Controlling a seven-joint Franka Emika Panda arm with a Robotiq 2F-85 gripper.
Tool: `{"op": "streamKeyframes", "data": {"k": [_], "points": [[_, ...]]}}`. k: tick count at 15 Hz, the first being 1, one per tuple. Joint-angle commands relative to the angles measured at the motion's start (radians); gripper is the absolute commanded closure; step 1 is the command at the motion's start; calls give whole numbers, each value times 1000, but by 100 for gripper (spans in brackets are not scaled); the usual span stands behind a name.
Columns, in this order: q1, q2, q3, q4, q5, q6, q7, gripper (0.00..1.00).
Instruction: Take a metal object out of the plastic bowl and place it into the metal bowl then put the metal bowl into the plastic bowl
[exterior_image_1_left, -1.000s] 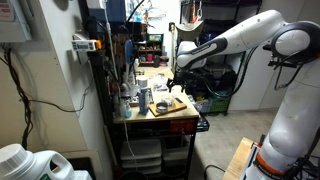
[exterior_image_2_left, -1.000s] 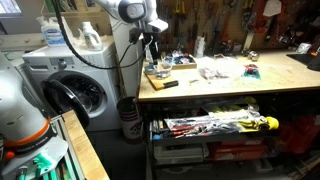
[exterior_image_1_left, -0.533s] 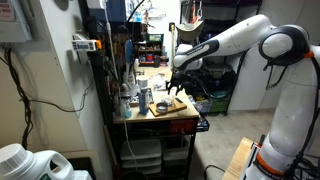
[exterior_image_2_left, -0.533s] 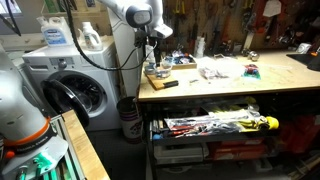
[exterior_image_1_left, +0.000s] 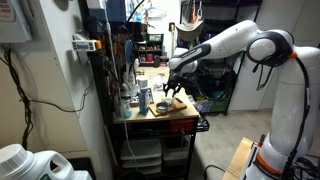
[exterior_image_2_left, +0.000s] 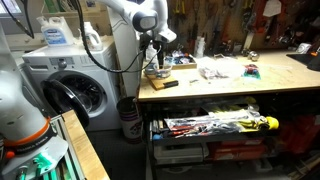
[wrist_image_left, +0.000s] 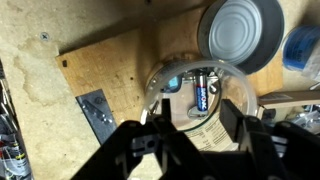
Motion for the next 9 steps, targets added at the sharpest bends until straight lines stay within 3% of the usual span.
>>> {"op": "streamKeyframes", "data": {"k": [1,9], "points": [[-1,60,-3,54,31,-19,-29,45],[0,141,7,113,41,-42,-56,46]]}}
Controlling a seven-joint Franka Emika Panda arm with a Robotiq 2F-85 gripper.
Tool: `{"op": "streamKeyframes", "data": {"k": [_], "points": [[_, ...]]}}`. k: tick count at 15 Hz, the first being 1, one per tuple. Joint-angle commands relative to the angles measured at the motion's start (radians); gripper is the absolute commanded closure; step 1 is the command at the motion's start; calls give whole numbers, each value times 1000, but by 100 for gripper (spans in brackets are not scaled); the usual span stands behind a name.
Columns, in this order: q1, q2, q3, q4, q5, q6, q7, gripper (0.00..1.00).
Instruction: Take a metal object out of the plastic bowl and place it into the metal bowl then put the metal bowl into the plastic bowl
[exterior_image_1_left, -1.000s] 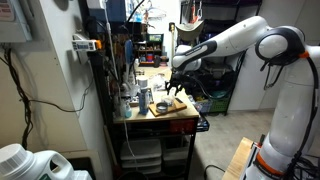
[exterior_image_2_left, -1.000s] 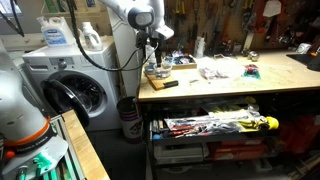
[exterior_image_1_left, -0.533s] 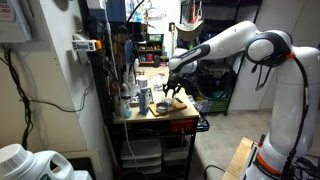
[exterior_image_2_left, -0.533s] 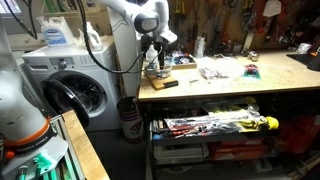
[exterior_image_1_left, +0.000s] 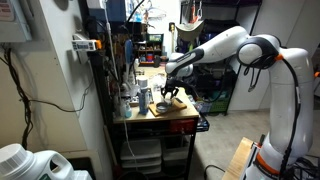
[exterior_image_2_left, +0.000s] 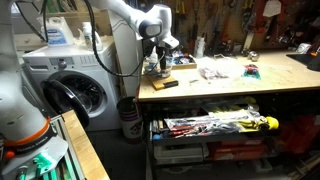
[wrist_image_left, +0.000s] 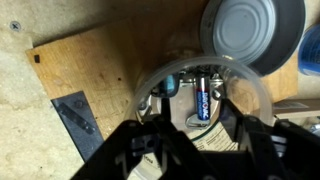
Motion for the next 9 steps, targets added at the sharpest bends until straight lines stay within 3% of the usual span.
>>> {"op": "streamKeyframes", "data": {"k": [1,3,6,8,9], "points": [[-4,40,2,48,30,-46,-38,46],[-3,55,-1,64,20,-73,-42,51],[-2,73,-5,79,13,-100,-42,73],[-1,80,-8,91,10,-113,-39,77],[-2,82,-9,96,11,-118,-38,83]]}}
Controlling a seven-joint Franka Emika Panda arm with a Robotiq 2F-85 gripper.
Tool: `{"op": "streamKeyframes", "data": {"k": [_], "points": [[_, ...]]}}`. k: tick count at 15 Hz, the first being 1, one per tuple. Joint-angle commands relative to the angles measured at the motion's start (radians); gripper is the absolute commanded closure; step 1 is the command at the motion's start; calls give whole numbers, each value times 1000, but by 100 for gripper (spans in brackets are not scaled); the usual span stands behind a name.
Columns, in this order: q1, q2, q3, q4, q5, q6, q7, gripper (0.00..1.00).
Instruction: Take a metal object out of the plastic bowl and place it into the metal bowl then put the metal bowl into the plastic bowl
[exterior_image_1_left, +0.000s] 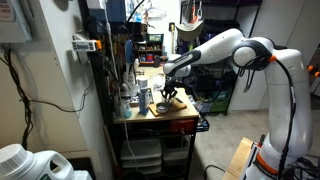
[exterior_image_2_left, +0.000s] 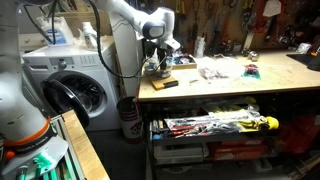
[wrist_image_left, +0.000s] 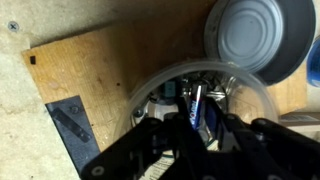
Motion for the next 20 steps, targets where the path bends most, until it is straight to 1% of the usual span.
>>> {"op": "streamKeyframes", "data": {"k": [1,2,3,4,11,13,14,15,16,18,19,20], "points": [[-1,25,-9,32,7,-40,-13,96],[-1,20,-8,34,10,-44,-14,95],[4,6,-13,28,-1,-41,0,100],[5,-10,-14,22,-4,-35,-3,96],[20,-157,-9,-13,-43,-7,-28,96],[26,-185,13,-17,-34,-62,-87,96],[31,-189,20,-10,-34,-127,-99,96],[47,-196,21,-17,-65,-175,-64,96],[56,-201,29,-23,-70,-208,-73,96],[76,-198,36,-36,-104,-239,-64,96],[84,-193,38,-45,-125,-235,-66,96],[94,-187,40,-62,-158,-189,-78,96]]}}
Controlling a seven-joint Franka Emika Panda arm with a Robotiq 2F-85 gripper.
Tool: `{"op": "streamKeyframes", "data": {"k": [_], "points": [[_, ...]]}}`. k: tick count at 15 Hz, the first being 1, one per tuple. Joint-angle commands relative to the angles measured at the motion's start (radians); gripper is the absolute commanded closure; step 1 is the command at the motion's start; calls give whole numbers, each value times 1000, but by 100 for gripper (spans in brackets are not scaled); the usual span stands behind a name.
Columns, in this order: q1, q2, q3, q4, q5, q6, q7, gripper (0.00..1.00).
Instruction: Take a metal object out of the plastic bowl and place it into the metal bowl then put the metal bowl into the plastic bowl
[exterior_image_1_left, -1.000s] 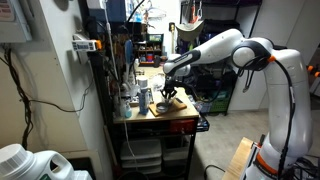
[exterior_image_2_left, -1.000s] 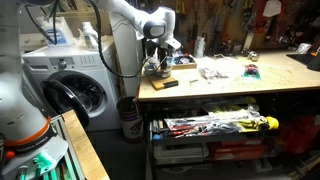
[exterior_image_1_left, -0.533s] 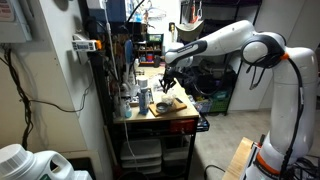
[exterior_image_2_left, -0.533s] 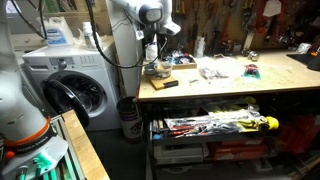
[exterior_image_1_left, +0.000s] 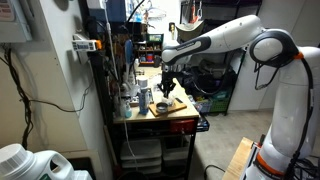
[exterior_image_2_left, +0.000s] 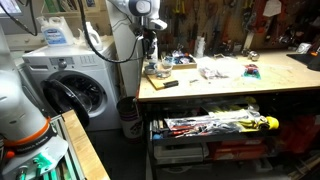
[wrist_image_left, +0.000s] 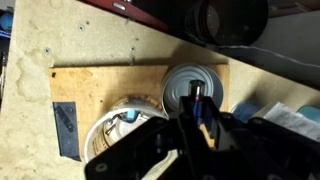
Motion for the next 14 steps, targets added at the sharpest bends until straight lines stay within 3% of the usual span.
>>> {"op": "streamKeyframes", "data": {"k": [1,4,8,9,11,13,14], "points": [[19,0,8,-65,-57,58,-38,96],[26,23,12,-107,-75,197,-59,96],[26,51,12,-123,-57,223,-57,96],[26,56,12,-124,-56,227,-58,93],[25,65,12,-123,-51,232,-59,77],[22,64,14,-123,-36,243,-61,72],[20,59,15,-124,-27,251,-66,80]]}}
